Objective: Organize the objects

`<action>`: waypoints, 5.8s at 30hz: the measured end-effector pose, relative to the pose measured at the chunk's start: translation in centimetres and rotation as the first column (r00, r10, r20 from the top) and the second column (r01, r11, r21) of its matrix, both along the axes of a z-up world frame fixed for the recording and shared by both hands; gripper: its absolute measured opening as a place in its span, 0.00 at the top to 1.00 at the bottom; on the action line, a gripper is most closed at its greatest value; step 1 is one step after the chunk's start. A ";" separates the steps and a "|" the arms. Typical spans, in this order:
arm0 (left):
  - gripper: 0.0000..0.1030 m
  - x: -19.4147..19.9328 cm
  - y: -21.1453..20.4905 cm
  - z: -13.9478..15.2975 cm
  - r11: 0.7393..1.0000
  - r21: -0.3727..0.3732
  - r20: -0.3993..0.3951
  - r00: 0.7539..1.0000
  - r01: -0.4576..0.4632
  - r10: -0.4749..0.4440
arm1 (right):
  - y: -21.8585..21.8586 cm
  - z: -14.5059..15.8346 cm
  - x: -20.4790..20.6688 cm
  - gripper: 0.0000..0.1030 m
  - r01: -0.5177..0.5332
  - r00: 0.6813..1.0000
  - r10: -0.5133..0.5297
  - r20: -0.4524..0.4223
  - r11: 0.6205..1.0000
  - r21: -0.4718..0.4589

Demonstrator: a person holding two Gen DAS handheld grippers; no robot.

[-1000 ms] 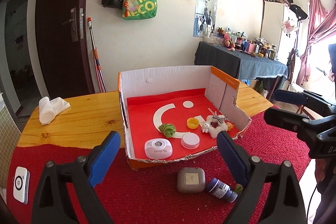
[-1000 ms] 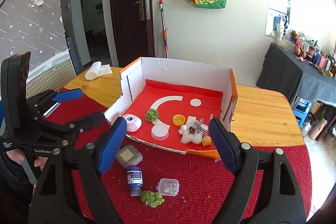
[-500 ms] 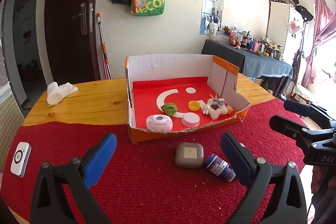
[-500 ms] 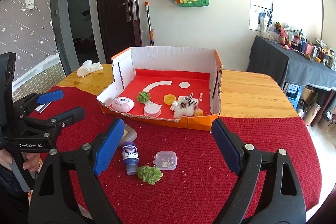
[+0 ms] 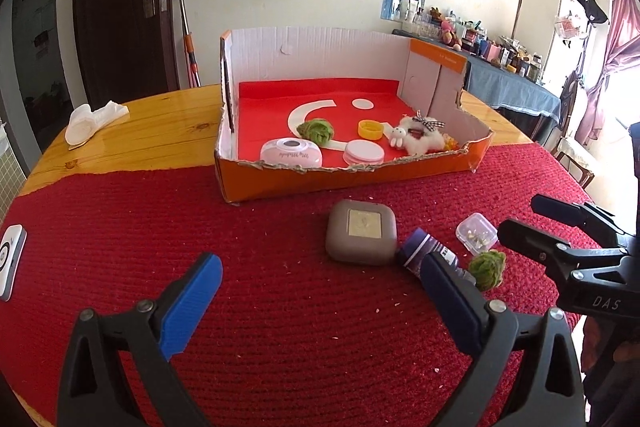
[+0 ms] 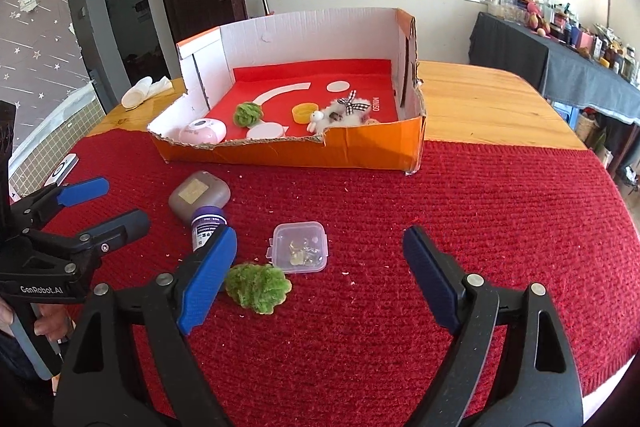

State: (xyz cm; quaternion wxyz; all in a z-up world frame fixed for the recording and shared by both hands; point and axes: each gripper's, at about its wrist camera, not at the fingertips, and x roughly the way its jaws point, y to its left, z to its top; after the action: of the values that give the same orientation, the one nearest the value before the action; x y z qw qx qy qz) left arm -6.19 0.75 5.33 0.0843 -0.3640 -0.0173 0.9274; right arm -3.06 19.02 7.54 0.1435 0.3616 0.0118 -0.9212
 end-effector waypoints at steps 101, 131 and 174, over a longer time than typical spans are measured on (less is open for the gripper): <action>0.49 -6.3 1.7 -2.3 0.966 -0.064 0.125 0.963 0.249 -0.240 | -0.5 -2.8 -2.4 0.63 -0.114 0.991 0.104 0.084 0.986 0.122; 0.50 -3.7 0.9 3.8 0.970 -0.018 0.008 0.970 0.241 -0.241 | -0.6 2.8 -1.1 0.63 -0.136 0.989 0.140 -0.036 0.987 0.087; 0.49 -23.4 4.3 1.0 0.936 -0.258 0.276 0.947 0.238 -0.165 | -6.3 0.8 -22.7 0.63 -0.169 0.969 0.075 0.234 0.893 0.416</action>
State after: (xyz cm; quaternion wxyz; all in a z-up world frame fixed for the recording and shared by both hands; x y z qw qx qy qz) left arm -29.57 5.07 6.34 0.1229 -0.4861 0.1451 0.8530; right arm -25.80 12.67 8.32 0.1178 0.4791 0.2235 -0.8406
